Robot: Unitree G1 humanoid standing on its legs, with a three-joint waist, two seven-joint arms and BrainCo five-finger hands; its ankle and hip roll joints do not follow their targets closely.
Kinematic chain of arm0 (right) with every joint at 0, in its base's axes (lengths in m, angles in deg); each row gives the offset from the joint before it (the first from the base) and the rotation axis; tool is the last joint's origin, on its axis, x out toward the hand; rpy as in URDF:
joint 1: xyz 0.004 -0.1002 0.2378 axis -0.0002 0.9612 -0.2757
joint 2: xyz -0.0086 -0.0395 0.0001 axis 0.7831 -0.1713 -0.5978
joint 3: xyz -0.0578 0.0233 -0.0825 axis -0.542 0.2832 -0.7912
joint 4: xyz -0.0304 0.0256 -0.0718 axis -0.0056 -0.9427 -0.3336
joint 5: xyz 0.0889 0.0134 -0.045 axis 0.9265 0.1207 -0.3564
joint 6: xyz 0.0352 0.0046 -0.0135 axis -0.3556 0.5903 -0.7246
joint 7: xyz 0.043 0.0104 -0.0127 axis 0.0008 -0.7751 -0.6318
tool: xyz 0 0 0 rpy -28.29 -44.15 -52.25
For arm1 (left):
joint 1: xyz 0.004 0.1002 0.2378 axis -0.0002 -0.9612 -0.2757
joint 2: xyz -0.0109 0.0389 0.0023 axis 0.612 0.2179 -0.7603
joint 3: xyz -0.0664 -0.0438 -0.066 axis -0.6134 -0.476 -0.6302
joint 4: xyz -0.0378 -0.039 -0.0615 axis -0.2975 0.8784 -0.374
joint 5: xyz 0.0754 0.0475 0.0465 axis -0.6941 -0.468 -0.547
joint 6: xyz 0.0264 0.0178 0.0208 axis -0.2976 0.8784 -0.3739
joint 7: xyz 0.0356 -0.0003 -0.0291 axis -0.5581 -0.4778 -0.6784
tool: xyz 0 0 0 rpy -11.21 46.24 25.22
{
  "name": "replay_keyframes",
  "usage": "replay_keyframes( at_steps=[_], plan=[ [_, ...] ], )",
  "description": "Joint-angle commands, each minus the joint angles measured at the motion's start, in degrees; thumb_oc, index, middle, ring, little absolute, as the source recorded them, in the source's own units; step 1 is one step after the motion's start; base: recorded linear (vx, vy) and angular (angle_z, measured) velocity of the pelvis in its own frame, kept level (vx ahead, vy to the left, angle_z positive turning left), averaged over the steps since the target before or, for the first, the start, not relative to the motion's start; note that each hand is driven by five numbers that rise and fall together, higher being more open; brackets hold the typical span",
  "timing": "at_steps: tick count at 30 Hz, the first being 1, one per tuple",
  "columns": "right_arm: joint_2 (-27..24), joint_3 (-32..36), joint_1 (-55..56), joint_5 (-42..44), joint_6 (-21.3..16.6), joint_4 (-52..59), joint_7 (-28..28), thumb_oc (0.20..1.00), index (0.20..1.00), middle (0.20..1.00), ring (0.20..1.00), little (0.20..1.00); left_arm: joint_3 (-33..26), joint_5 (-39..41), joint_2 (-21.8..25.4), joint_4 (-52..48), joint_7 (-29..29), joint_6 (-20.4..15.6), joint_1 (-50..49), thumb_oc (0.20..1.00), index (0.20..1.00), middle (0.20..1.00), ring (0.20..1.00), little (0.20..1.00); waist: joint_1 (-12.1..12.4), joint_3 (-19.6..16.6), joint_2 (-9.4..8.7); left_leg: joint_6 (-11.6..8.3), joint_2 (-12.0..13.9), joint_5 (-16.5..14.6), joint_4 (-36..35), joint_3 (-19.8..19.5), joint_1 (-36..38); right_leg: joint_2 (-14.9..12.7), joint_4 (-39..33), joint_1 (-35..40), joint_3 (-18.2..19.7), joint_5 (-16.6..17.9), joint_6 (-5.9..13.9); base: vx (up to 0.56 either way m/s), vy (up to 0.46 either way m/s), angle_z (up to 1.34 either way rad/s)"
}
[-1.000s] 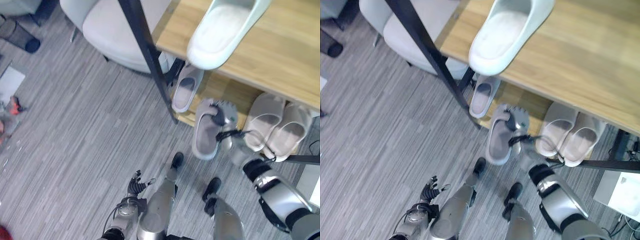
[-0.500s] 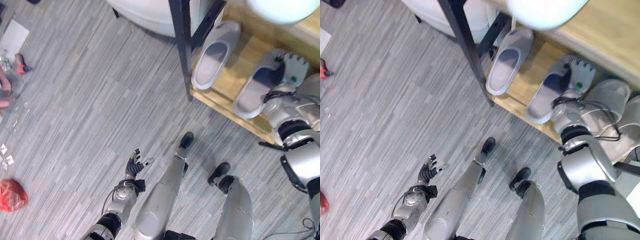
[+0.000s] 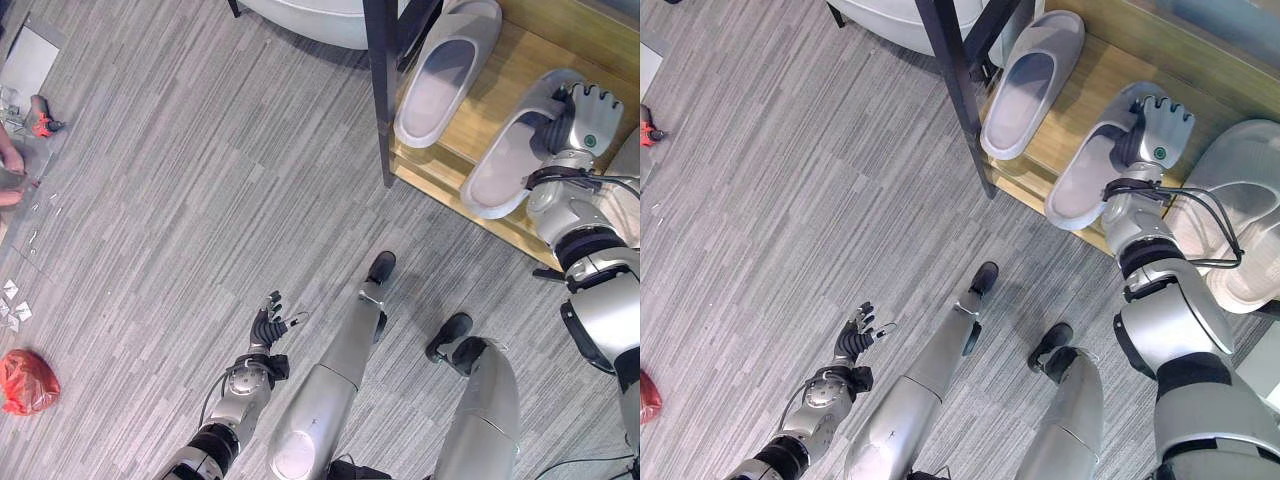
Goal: Arrange the slippers neatly on the shoe rack.
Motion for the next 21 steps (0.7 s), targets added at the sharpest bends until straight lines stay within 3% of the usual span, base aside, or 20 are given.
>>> replay_keyframes(
  at_steps=[1, 8, 12, 15, 21],
  plan=[
    [-2.3, -3.9, -2.9, 0.2, -0.9, -2.0, -3.0, 1.0, 1.0, 1.0, 1.0, 1.0, 0.6, 2.0, 0.5, 1.4, 0.4, -2.4, -1.5, 1.0, 1.0, 1.0, 1.0, 1.0, 1.7, -2.1, 0.86, 2.16, 0.0, -9.9, 7.0, 0.3, -1.7, 0.1, -3.5, 2.1, 3.6, -0.6, 0.75, 0.0, 0.0, 0.0],
    [-3.8, -4.7, -5.0, 1.0, -0.2, -4.8, -5.3, 1.0, 1.0, 1.0, 1.0, 1.0, 0.9, 1.6, 1.3, -0.3, 1.3, -2.5, -3.1, 1.0, 1.0, 1.0, 1.0, 1.0, 2.4, -2.2, 0.51, 1.9, 0.3, -9.8, 6.2, 0.0, -0.6, 0.1, -4.3, 3.4, 3.2, -0.6, 0.81, 0.01, -0.013, 0.02],
    [-4.9, -5.7, -7.7, 2.7, 1.4, -9.0, -12.0, 1.0, 1.0, 1.0, 1.0, 1.0, 0.5, 2.6, 2.3, -2.3, 2.2, -1.8, -3.5, 1.0, 1.0, 1.0, 1.0, 1.0, 2.3, -2.0, 0.34, 1.71, 0.5, -9.8, 5.8, -0.1, 0.2, -0.1, -4.9, 4.5, 2.9, -0.5, 0.79, 0.0, -0.004, 0.01],
    [-5.1, -3.1, -7.4, 5.9, 0.2, -7.2, -9.9, 1.0, 1.0, 1.0, 1.0, 1.0, 0.1, 2.3, 2.4, -2.8, 2.3, -1.4, -3.6, 1.0, 1.0, 1.0, 1.0, 1.0, 1.6, -2.0, 0.24, 1.67, 0.7, -9.9, 5.5, 0.2, 1.3, -0.1, -5.3, 5.7, 2.7, -0.5, 0.89, 0.04, -0.003, 0.04],
    [-3.9, 2.3, -1.8, 7.7, -1.2, 9.2, -6.1, 1.0, 1.0, 1.0, 1.0, 1.0, -1.8, 3.0, 1.7, -2.1, 2.0, -0.6, -3.1, 1.0, 1.0, 1.0, 1.0, 1.0, -1.1, -1.8, -0.67, 1.66, 1.3, -10.2, 4.6, 0.6, 3.3, 0.5, -6.6, 7.8, 2.6, -0.1, 0.93, 0.01, 0.005, 0.01]
  ],
)
